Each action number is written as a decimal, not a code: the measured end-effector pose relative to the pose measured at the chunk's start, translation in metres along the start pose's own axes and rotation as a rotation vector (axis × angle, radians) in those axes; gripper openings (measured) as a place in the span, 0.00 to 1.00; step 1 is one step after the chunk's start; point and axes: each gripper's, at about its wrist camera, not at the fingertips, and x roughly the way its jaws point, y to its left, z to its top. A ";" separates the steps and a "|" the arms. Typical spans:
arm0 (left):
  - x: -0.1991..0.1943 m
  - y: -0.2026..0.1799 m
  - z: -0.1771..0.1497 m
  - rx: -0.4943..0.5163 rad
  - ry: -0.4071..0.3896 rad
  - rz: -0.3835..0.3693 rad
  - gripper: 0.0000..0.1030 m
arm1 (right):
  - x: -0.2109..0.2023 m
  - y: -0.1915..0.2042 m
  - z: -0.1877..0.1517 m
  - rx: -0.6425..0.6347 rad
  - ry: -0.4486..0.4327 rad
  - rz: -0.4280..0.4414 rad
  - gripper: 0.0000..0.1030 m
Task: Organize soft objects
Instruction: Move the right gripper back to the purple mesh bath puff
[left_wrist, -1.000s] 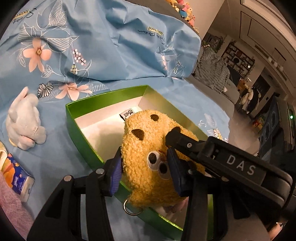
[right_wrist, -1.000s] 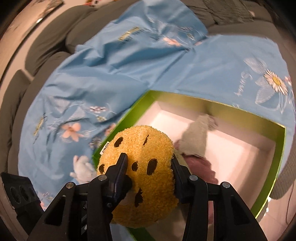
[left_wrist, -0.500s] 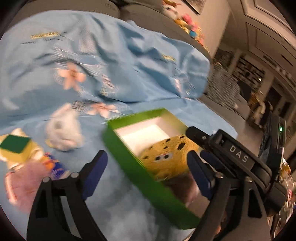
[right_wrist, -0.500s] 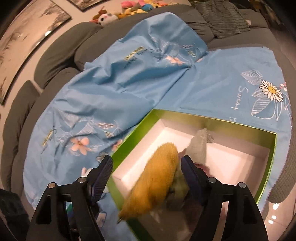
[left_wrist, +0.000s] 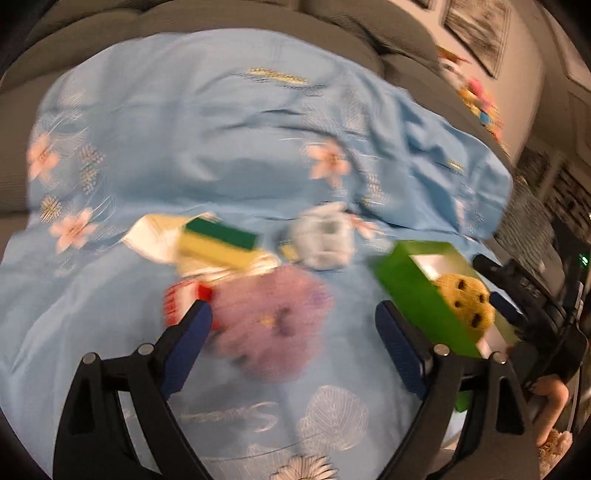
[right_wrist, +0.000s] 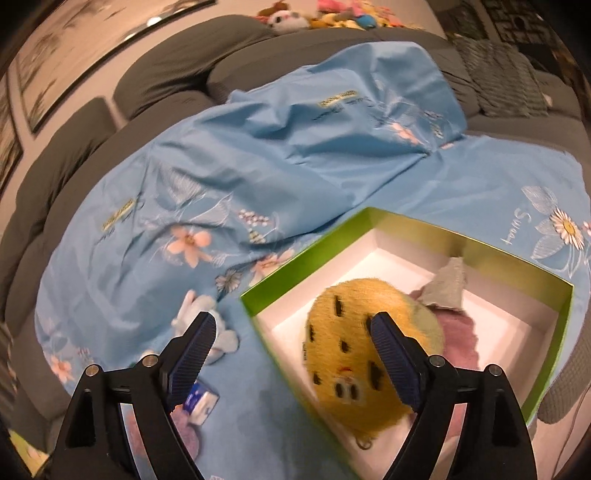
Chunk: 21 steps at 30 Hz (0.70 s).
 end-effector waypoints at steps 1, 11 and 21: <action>-0.001 0.013 -0.003 -0.036 0.004 0.014 0.87 | 0.000 0.006 -0.002 -0.020 0.000 -0.001 0.85; -0.001 0.076 -0.016 -0.202 0.025 0.155 0.87 | 0.012 0.065 -0.035 -0.223 0.039 0.028 0.85; 0.004 0.099 -0.019 -0.272 0.064 0.238 0.87 | 0.046 0.106 -0.081 -0.289 0.275 0.187 0.85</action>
